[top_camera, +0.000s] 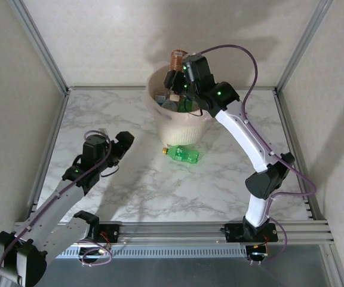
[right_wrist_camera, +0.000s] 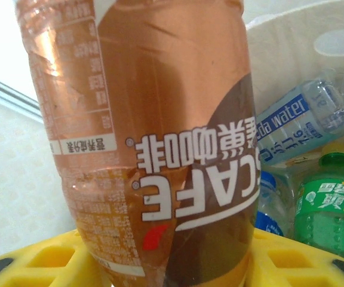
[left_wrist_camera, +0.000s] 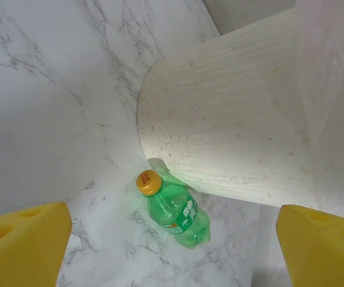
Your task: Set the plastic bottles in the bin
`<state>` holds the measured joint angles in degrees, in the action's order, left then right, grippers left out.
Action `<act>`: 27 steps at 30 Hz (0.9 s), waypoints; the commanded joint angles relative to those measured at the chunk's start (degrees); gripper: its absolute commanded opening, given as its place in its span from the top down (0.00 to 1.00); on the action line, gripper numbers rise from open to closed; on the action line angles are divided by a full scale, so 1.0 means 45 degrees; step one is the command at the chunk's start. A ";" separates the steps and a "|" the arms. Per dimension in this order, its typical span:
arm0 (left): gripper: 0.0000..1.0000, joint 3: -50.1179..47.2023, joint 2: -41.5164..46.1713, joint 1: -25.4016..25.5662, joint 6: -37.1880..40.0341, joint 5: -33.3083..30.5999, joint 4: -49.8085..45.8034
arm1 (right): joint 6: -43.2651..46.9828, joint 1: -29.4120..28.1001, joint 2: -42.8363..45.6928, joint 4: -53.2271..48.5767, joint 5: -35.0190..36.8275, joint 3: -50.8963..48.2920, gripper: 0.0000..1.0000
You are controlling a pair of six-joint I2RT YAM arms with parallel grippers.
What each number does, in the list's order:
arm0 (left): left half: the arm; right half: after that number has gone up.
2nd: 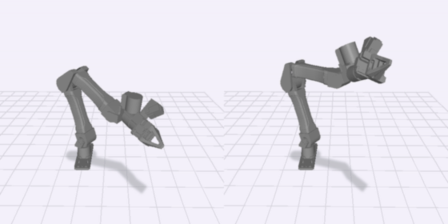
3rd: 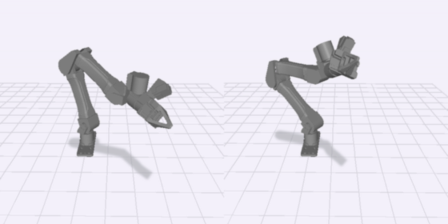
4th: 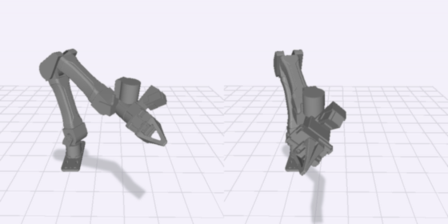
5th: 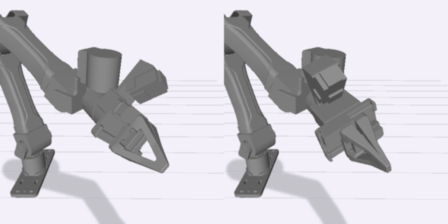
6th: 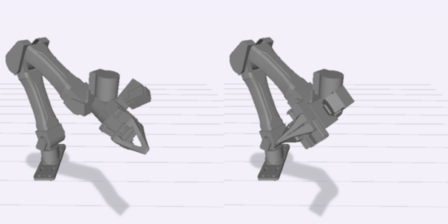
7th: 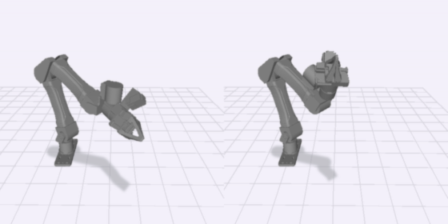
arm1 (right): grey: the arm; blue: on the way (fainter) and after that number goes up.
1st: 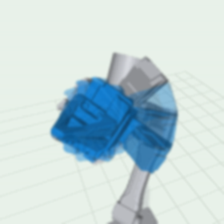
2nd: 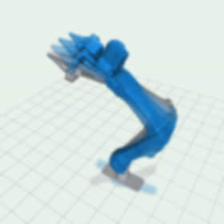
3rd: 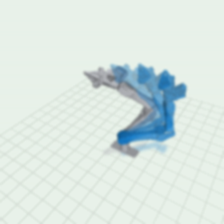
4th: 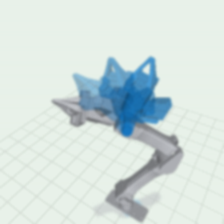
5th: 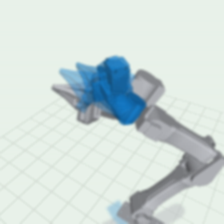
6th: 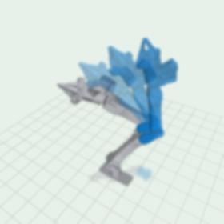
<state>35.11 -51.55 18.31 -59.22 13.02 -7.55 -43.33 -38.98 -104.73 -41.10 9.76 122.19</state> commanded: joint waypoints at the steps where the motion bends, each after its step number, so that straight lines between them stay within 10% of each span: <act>1: 0.12 -0.0254 -0.0041 0.0064 -0.0112 -0.0112 0.0169 | -0.0650 0.0406 -0.0394 0.0148 -0.0371 0.0713 0.49; 13: 0.11 -0.0186 -0.0164 0.0052 0.0094 -0.0195 -0.0024 | -0.1080 0.0577 -0.1571 0.0425 -0.1190 0.1067 0.21; 27: 0.11 -0.0023 -0.0273 0.0051 -0.0003 -0.0285 -0.0066 | 0.1377 0.0071 0.0566 0.1393 -0.1037 -0.0644 0.16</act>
<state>34.57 -52.69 18.31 -59.20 12.78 -7.55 -42.50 -36.91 -108.62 -38.09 4.03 121.80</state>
